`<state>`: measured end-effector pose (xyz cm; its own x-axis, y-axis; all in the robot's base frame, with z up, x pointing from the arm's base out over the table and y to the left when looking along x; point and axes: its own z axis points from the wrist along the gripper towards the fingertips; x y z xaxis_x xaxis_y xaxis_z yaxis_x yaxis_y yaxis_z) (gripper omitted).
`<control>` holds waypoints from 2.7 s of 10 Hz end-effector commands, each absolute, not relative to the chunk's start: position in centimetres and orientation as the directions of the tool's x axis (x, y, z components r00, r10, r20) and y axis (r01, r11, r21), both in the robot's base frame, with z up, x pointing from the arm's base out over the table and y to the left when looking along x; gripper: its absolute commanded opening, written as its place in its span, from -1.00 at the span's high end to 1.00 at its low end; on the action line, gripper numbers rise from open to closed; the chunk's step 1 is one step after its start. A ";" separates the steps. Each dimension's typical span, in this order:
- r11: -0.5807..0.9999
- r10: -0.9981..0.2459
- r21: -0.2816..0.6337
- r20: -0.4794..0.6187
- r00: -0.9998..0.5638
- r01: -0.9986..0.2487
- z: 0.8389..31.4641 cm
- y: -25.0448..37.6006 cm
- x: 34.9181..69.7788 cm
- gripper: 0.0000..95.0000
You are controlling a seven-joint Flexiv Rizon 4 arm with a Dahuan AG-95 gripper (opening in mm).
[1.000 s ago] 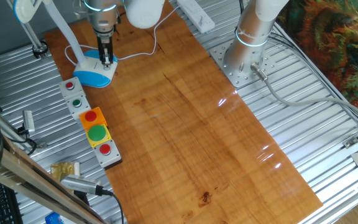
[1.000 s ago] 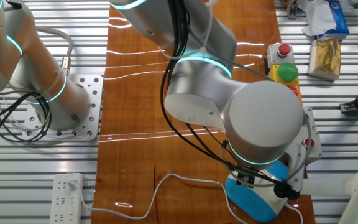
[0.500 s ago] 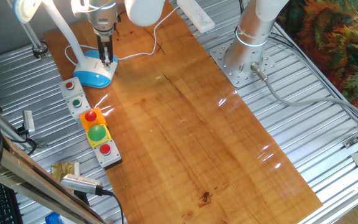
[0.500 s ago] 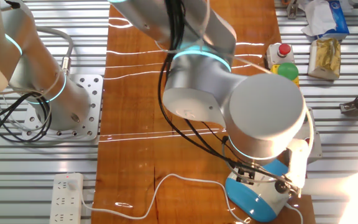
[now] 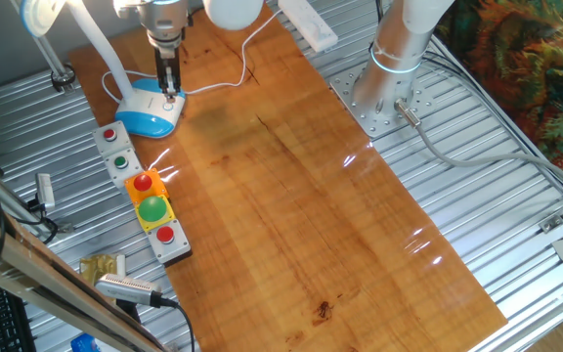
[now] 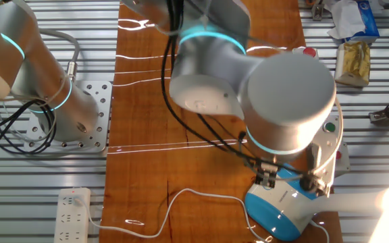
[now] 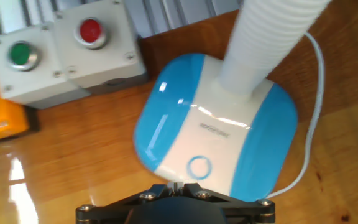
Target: Turn on the desk lamp by pressing the button
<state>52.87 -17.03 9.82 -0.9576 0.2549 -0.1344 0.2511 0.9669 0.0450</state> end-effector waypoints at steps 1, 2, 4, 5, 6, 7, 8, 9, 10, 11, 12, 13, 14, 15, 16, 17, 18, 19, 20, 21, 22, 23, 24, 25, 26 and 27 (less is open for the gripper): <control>0.967 0.255 0.038 -0.128 -0.958 0.252 12.4 -14.8 53.0 1.00; 0.967 0.255 0.036 -0.127 -0.959 0.252 13.0 -13.6 53.4 1.00; 0.967 0.254 0.033 -0.123 -0.959 0.252 14.3 -10.8 54.3 1.00; 0.967 0.254 0.032 -0.121 -0.960 0.252 14.6 -10.2 54.5 1.00; 0.967 0.254 0.033 -0.120 -0.960 0.252 15.3 -8.6 54.9 1.00; 0.967 0.254 0.030 -0.118 -0.960 0.252 15.9 -6.9 55.1 1.00; 0.968 0.250 0.028 -0.124 -0.960 0.248 15.8 -6.3 54.8 1.00; 0.967 0.254 0.030 -0.129 -0.959 0.252 15.4 -5.2 54.4 1.00; 0.967 0.253 0.028 -0.130 -0.959 0.252 15.1 -4.6 54.1 1.00; 0.967 0.253 0.028 -0.130 -0.959 0.252 15.0 -4.3 54.0 1.00; 0.967 0.254 0.028 -0.127 -0.959 0.252 15.0 -4.2 53.9 1.00; 0.967 0.254 0.028 -0.127 -0.959 0.252 15.0 -4.2 53.9 1.00; 0.967 0.254 0.028 -0.127 -0.959 0.252 15.0 -4.2 53.9 1.00; 0.967 0.254 0.028 -0.127 -0.959 0.252 15.0 -4.2 53.9 1.00; 0.967 0.254 0.029 -0.127 -0.959 0.252 15.0 -4.2 53.9 1.00; 0.967 0.254 0.029 -0.126 -0.959 0.252 15.0 -4.2 53.9 1.00; 0.967 0.254 0.029 -0.125 -0.959 0.252 15.0 -4.2 53.9 1.00; 0.968 0.250 0.028 -0.123 -0.961 0.248 15.0 -4.2 53.9 1.00; 0.968 0.250 0.029 -0.124 -0.960 0.248 15.1 -4.2 53.9 1.00; 0.969 0.249 0.028 -0.120 -0.961 0.247 15.1 -4.2 53.9 1.00; 0.968 0.251 0.029 -0.117 -0.961 0.249 15.1 -4.2 53.9 1.00; 0.967 0.253 0.027 -0.113 -0.961 0.252 15.1 -4.2 53.9 1.00; 0.967 0.253 0.027 -0.109 -0.961 0.252 15.1 -4.2 53.9 1.00; 0.968 0.249 0.026 -0.106 -0.963 0.248 15.1 -4.2 53.9 1.00; 0.968 0.251 0.026 -0.099 -0.963 0.250 15.1 -4.2 53.9 1.00; 0.968 0.251 0.025 -0.090 -0.964 0.250 15.1 -4.2 53.9 1.00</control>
<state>53.90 -4.19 15.06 -0.9641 0.2513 -0.0860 0.2501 0.9679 0.0253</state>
